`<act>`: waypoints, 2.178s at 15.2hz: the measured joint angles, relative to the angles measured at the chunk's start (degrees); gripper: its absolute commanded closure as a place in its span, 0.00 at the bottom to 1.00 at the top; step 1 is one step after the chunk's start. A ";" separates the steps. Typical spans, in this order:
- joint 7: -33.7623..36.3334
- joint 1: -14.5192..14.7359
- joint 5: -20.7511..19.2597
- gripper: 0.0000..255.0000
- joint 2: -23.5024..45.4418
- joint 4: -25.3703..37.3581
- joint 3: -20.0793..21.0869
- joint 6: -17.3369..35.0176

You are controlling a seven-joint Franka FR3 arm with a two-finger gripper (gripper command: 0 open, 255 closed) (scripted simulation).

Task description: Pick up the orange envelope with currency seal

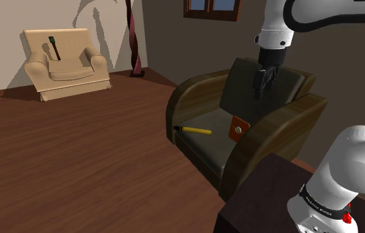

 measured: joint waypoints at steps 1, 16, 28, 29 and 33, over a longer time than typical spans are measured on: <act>0.00 0.00 0.00 0.00 0.00 0.00 0.00 0.00; -9.05 -5.68 -5.50 0.00 12.99 -9.69 -12.17 24.99; -20.94 -7.65 -0.50 0.00 36.87 -5.50 -22.63 45.86; -22.22 -7.69 0.83 0.00 39.22 -4.68 -23.14 47.33; -28.99 -9.01 7.66 0.00 48.98 -0.53 -24.51 52.24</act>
